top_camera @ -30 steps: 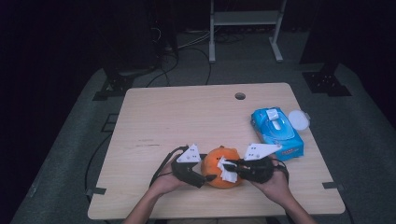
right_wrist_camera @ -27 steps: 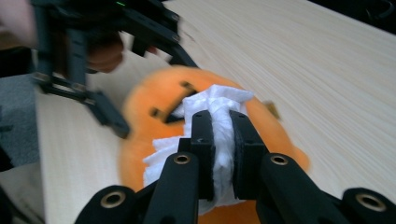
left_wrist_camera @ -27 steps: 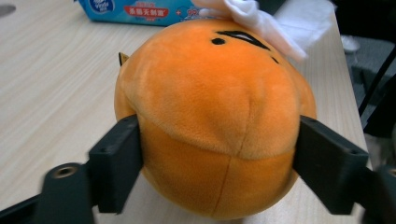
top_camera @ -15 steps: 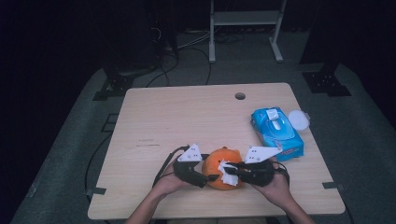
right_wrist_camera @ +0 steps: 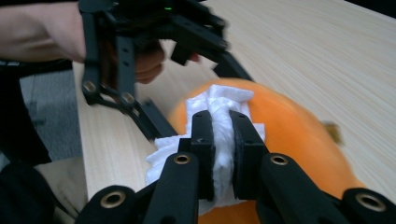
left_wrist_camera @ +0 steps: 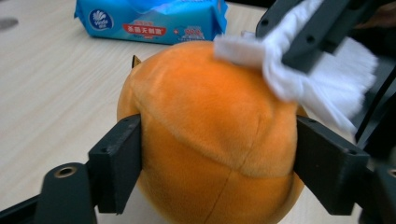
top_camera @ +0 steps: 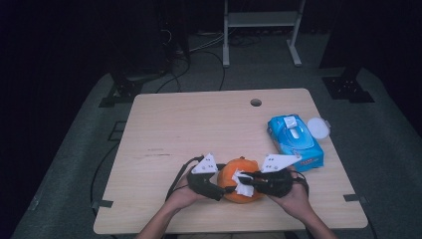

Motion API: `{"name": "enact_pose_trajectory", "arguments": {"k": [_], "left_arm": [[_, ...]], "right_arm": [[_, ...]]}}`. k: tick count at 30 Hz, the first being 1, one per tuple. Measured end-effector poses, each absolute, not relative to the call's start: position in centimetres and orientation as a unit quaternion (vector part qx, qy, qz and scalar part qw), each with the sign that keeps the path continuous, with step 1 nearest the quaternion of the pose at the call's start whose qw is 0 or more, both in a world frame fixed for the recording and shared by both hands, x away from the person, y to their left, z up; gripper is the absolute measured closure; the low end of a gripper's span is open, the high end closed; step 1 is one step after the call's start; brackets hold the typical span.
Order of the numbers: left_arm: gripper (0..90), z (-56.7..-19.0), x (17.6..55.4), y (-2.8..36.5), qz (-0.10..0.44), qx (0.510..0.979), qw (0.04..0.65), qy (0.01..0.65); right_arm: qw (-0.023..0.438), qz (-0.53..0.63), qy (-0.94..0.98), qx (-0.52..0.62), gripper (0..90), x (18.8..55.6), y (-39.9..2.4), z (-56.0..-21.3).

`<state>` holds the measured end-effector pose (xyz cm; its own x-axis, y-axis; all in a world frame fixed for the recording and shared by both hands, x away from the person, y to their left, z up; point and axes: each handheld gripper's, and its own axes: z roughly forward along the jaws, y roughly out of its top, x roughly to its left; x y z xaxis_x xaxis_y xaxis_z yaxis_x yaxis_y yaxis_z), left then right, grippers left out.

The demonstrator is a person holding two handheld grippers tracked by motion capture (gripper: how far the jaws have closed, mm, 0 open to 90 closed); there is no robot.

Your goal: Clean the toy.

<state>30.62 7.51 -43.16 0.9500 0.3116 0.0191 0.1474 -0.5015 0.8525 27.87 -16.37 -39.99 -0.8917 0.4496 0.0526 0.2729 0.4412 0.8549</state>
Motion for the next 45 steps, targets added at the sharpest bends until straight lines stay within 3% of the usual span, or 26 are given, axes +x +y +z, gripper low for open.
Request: {"name": "enact_pose_trajectory", "arguments": {"k": [8, 12, 14, 19, 24, 29, 35, 39, 45], "left_arm": [[23.0, -43.3, 30.4, 7.7, 0.094, 0.868, 0.474, 0.115], [14.9, -43.5, 31.5, 8.2, 0.022, 0.847, 0.504, 0.166], [14.7, -43.5, 31.5, 8.3, 0.013, 0.844, 0.506, 0.175], [22.7, -43.4, 30.8, 7.9, 0.056, 0.859, 0.487, 0.146], [24.3, -43.2, 30.2, 7.6, 0.085, 0.868, 0.475, 0.116], [13.3, -43.2, 30.9, 8.1, 0.064, 0.854, 0.496, 0.143], [27.4, -43.3, 30.7, 7.8, 0.077, 0.847, 0.507, 0.14], [28.2, -43.0, 30.3, 7.1, 0.089, 0.854, 0.498, 0.124], [27.7, -43.4, 30.6, 7.7, 0.079, 0.85, 0.502, 0.139]], "right_arm": [[0.137, 0.475, 0.838, 0.231, 80.8, 28.8, -17.2, -39.2], [0.114, 0.458, 0.842, 0.261, 80.8, 29.4, -18.7, -40.8], [0.106, 0.458, 0.846, 0.252, 80.8, 28.9, -18.3, -40.9], [0.1, 0.462, 0.851, 0.228, 80.8, 27.8, -16.9, -40.4], [0.103, 0.472, 0.848, 0.217, 80.7, 27.8, -16.3, -39.9], [0.115, 0.468, 0.843, 0.241, 80.7, 28.8, -17.5, -40.2], [0.12, 0.482, 0.834, 0.238, 80.7, 28.6, -17.4, -39.6], [0.112, 0.485, 0.841, 0.212, 80.7, 27.7, -15.9, -39.3], [0.144, 0.458, 0.851, 0.212, 80.6, 28.0, -16.3, -39.3]]}}
